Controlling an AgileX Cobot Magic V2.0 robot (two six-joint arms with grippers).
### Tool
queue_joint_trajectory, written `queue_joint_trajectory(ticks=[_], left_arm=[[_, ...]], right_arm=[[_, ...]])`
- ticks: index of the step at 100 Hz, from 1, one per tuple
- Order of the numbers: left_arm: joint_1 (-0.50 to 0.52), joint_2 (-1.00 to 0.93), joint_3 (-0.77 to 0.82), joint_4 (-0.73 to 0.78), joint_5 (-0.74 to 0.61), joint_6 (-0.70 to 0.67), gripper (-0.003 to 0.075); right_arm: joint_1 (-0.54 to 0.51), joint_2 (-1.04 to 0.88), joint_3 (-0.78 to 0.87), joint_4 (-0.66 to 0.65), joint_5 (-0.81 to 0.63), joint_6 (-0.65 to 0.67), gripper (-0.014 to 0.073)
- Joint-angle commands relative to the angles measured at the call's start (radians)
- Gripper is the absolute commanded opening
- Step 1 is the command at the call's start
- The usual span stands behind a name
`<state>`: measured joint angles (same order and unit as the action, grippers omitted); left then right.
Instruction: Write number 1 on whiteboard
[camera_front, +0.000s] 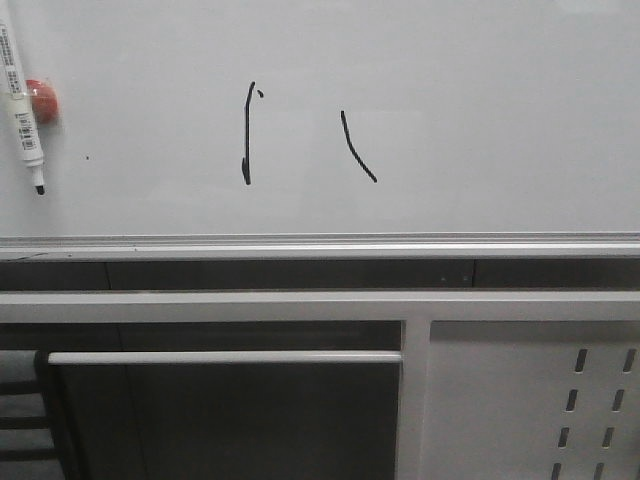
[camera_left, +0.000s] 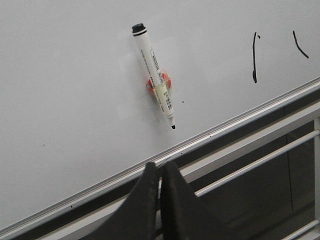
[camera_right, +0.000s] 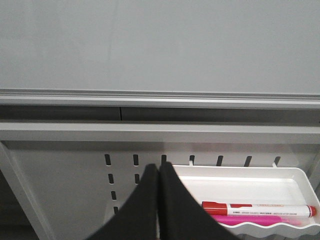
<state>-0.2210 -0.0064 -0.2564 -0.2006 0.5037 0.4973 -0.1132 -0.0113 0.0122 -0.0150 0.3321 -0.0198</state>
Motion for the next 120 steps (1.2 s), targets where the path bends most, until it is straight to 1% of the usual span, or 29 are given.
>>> queue_joint_trajectory(ticks=[1, 39, 47, 54, 61, 68, 73, 81, 96, 115, 120], left_arm=[[0.001, -0.026, -0.025, -0.013, -0.069, -0.005, -0.0018], [0.001, -0.026, -0.02, -0.013, -0.075, -0.005, -0.0018], [0.001, -0.026, 0.012, -0.007, -0.094, -0.005, -0.0018], [0.011, -0.026, 0.051, 0.035, -0.112, -0.013, -0.0018], [0.032, -0.026, 0.094, 0.037, -0.13, -0.124, -0.0018], [0.055, -0.026, 0.144, 0.055, -0.214, -0.231, -0.0018], [0.077, -0.026, 0.171, 0.107, -0.272, -0.337, -0.0018], [0.104, -0.026, 0.185, 0.176, -0.32, -0.453, -0.0018], [0.138, -0.026, 0.209, 0.242, -0.32, -0.518, -0.0018], [0.138, -0.026, 0.283, 0.331, -0.319, -0.644, -0.0018], [0.138, -0.026, 0.283, 0.332, -0.284, -0.653, -0.0018]], right_arm=[[-0.001, -0.017, 0.029, -0.006, -0.017, -0.012, -0.0079], [-0.001, -0.017, 0.029, -0.006, -0.017, -0.012, -0.0079], [-0.001, -0.017, 0.029, -0.006, -0.017, -0.012, -0.0079], [-0.001, -0.017, 0.029, -0.006, -0.017, -0.012, -0.0079], [-0.001, -0.017, 0.029, -0.006, -0.017, -0.012, -0.0079], [-0.001, -0.017, 0.029, -0.006, -0.017, -0.012, -0.0079], [-0.001, -0.017, 0.029, -0.006, -0.017, -0.012, -0.0079], [-0.001, -0.017, 0.029, -0.006, -0.017, -0.012, -0.0079], [-0.001, -0.017, 0.029, -0.006, -0.017, -0.012, -0.0079], [-0.001, -0.017, 0.029, -0.006, -0.017, -0.012, -0.0079], [-0.001, -0.017, 0.029, -0.006, -0.017, -0.012, -0.0079]])
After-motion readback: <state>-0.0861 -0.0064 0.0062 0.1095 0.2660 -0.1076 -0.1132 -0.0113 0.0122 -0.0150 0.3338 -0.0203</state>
